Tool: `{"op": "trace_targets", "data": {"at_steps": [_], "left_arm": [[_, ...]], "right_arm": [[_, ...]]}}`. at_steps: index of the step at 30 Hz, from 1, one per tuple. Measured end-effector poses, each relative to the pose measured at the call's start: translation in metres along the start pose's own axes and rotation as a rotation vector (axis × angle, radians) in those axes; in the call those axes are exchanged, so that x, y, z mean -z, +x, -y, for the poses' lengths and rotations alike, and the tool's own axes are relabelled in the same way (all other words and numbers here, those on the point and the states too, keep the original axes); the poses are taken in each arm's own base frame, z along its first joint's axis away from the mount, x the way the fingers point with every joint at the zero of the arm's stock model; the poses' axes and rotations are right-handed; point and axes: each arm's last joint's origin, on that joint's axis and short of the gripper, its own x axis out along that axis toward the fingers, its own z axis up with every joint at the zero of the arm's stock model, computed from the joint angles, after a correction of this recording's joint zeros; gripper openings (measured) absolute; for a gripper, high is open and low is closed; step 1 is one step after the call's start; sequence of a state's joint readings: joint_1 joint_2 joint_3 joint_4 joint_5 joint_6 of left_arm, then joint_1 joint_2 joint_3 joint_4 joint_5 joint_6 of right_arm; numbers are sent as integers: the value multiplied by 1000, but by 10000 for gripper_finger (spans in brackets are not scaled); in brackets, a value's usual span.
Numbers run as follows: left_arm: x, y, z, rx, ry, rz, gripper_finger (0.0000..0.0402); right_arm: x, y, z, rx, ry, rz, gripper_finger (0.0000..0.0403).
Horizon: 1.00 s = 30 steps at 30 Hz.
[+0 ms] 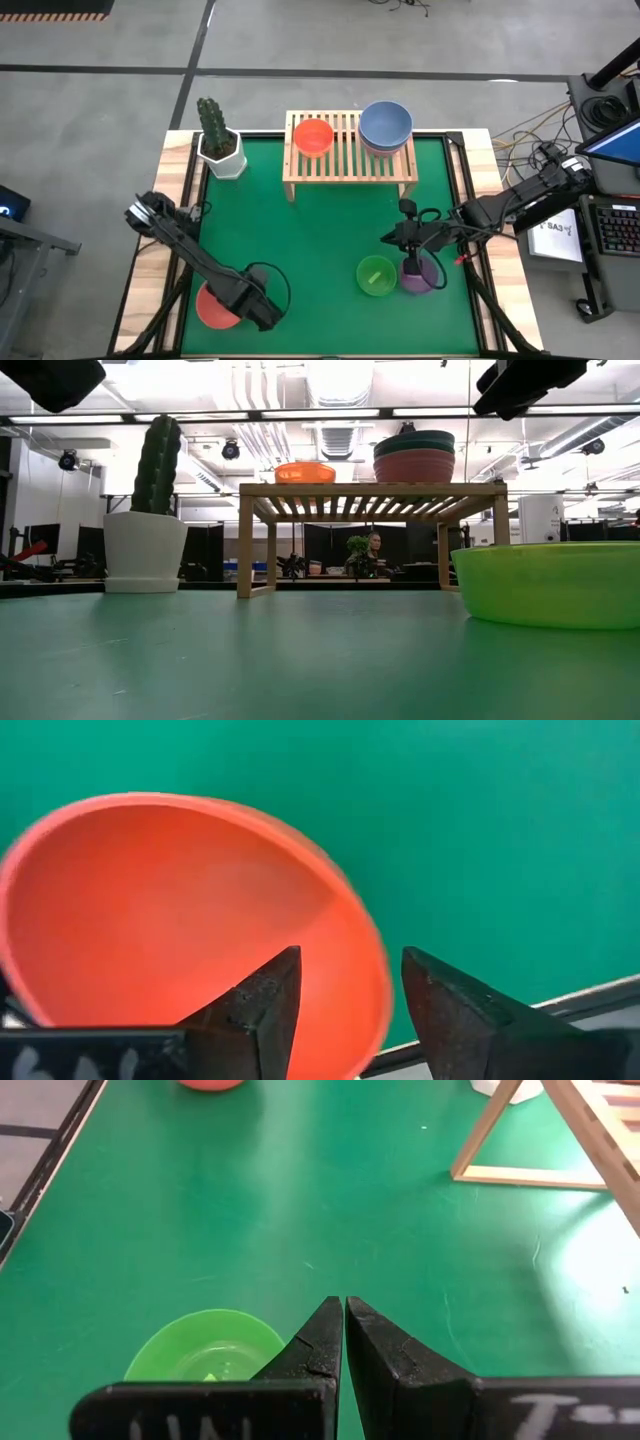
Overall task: Place and stack bowls onto a shelf
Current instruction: Stack the dark orange bowl on top of the light blue bowl on the shelf
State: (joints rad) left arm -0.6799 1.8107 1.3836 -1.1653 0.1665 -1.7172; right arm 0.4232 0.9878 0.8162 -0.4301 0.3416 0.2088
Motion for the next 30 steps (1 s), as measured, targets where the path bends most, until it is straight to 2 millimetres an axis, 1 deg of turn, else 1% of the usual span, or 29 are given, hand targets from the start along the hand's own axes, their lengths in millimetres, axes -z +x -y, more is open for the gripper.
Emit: {"op": "trace_targets", "data": {"at_steps": [4, 9, 13, 17, 20, 22, 24, 28, 30], "left_arm": [[0, 6, 5, -14, 10, 9, 148], [-1, 15, 1, -44, 8, 57, 137], [-3, 19, 0, -46, 8, 84, 121], [-4, 25, -1, -38, 11, 84, 91], [-5, 27, 0, -27, 23, 82, 55], [-4, 27, 1, -20, 39, 80, 24], [-4, 27, 0, -25, 54, 79, 7], [-2, 17, 3, 5, 128, 75, 3], [-1, 9, 5, 10, 219, 76, 1]], "right_arm": [[-2, -1, 0, -2, 1, 7, 9], [-2, -1, 0, -2, 1, 7, 9], [-2, -1, 0, -2, 1, 7, 9], [-2, -1, 0, -2, 2, 7, 9], [-2, -1, 0, -2, 2, 7, 9], [-2, -1, 0, -1, 1, 7, 9], [-2, -1, 0, -1, 1, 7, 9], [-2, -1, 0, -1, 2, 7, 9], [-2, -1, 0, -1, 8, 4, 9]]}}
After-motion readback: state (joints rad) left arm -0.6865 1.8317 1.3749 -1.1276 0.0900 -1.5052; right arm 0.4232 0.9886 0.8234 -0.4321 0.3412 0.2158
